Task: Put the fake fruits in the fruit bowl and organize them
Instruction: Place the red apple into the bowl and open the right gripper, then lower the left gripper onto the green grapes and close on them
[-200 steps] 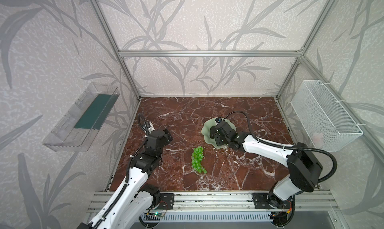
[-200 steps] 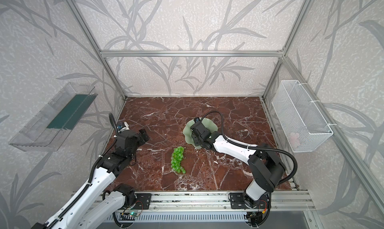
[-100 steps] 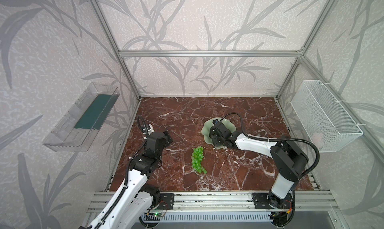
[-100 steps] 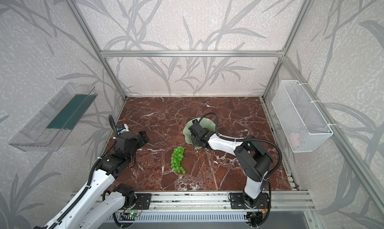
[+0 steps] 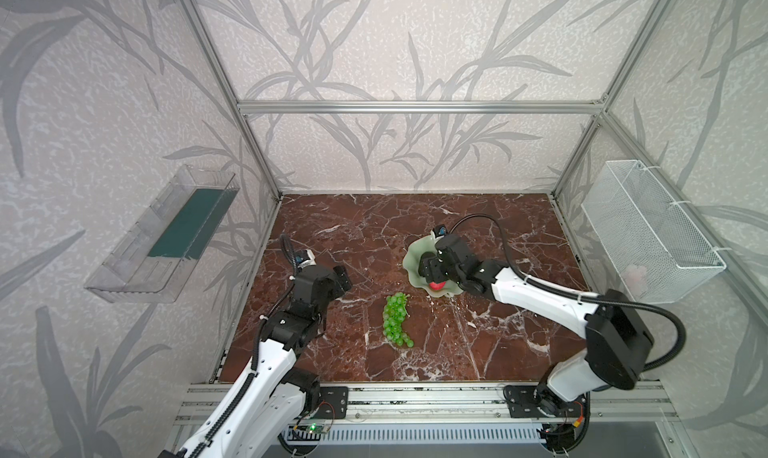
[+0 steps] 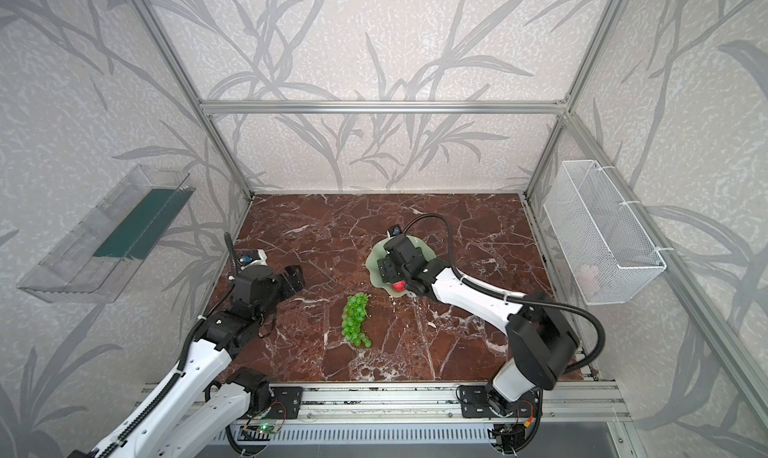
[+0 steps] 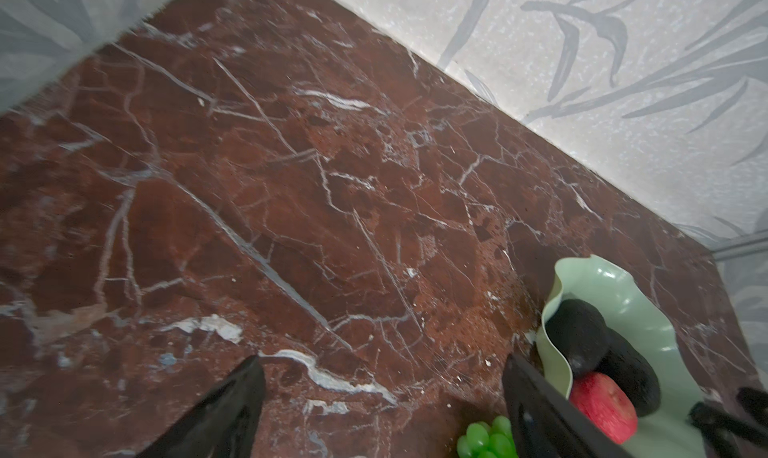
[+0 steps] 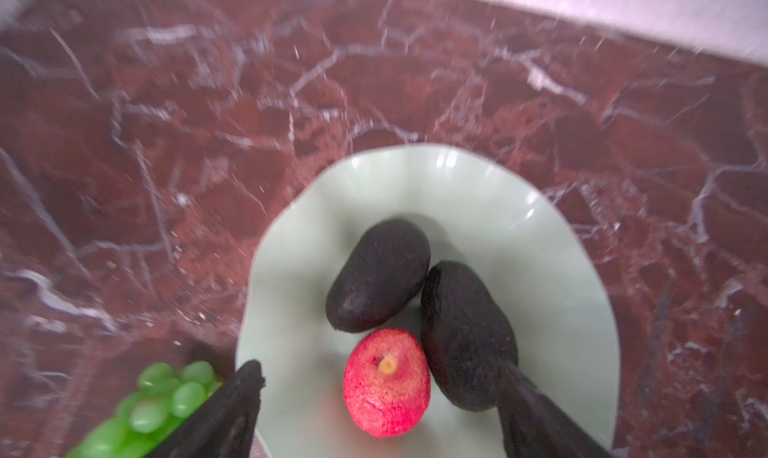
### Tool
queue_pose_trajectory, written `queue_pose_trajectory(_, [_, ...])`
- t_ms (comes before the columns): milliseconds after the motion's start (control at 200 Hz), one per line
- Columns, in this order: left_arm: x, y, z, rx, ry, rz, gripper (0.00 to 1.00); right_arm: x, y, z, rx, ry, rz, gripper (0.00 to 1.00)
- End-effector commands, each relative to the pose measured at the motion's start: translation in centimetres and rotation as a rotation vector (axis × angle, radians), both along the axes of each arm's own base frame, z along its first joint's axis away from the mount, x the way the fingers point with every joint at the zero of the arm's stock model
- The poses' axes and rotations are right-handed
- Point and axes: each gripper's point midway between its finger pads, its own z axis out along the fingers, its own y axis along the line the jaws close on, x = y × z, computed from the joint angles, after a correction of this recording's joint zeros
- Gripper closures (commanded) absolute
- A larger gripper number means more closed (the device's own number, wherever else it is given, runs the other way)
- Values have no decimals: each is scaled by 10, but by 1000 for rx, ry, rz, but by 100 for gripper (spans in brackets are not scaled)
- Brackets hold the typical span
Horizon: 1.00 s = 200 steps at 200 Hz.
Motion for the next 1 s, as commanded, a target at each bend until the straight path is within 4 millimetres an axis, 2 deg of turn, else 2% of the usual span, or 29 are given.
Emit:
queue_pose_trajectory(0, [0, -33, -13, -143, 21, -114, 12, -3, -18, 34, 61, -84, -26, 7])
queue_pose_trajectory(140, [-9, -66, -29, -116, 23, -215, 12, -15, -34, 46, 132, -123, -32, 1])
queue_pose_trajectory(260, [-18, -97, -34, -71, 12, -321, 12, -21, -48, 46, 154, -130, -49, 0])
queue_pose_trajectory(415, [-28, -124, -46, -75, 42, -427, 11, -24, -59, 43, 184, -118, -63, 1])
queue_pose_trajectory(635, [-35, -146, -65, -34, 143, -557, 8, -25, -61, 42, 190, -112, -61, 1])
queue_pose_trajectory(810, [-37, -156, -85, -9, 217, -601, 7, -26, -62, 41, 193, -108, -61, 1])
queue_pose_trajectory(995, [-36, -173, -95, -5, 256, -659, 7, -28, -65, 39, 191, -108, -67, 1])
